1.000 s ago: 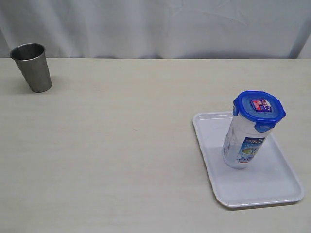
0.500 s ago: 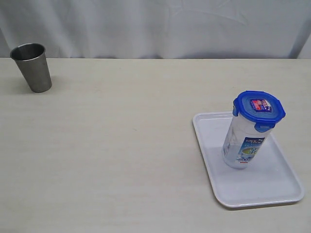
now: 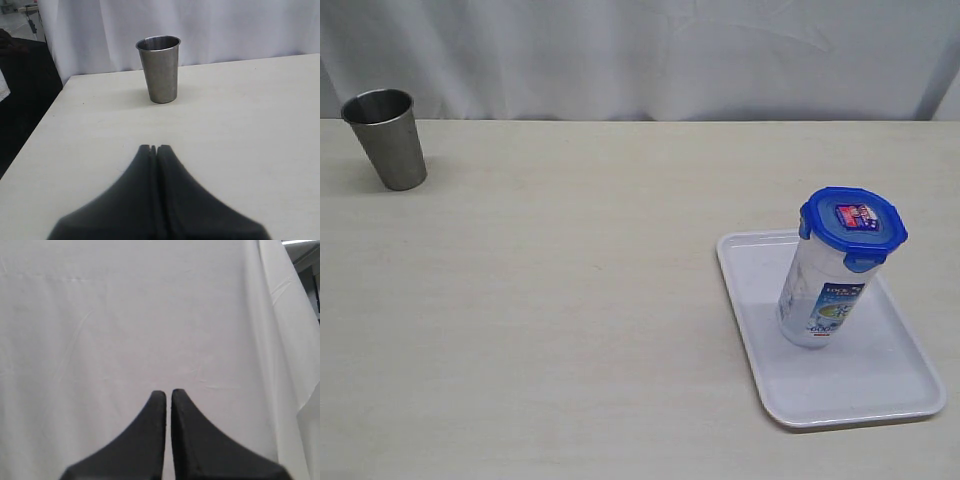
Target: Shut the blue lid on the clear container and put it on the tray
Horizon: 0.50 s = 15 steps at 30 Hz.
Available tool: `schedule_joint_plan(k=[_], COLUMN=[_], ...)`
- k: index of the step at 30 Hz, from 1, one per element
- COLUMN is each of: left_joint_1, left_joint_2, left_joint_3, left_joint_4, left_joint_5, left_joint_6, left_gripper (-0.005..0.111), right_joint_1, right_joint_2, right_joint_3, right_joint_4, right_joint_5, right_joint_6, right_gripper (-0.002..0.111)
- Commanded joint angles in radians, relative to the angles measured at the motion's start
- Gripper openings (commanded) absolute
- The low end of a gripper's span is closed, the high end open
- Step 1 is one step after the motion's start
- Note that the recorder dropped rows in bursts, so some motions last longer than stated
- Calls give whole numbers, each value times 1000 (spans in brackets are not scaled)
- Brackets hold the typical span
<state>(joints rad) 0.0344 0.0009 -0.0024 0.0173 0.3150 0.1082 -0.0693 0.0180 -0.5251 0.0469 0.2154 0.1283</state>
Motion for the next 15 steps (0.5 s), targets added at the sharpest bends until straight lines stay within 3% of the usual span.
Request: schedule_joint_plan(k=[1, 7, 15], left_joint_1=[1, 1, 1], left_joint_2=[-1, -1, -1], left_joint_3=[2, 2, 2], left_joint_4=[-1, -1, -1], left_joint_5=[-6, -6, -6], left_joint_6=[3, 3, 3], left_gripper=[0, 0, 0], right_joint_1=[2, 2, 2], right_joint_2=[-18, -18, -18], right_joint_3=[115, 369, 518], right_joint_4=[-138, -171, -213], right_joint_5=[-121, -423, -430], right_joint_6=[116, 111, 111], right_gripper=[4, 4, 4])
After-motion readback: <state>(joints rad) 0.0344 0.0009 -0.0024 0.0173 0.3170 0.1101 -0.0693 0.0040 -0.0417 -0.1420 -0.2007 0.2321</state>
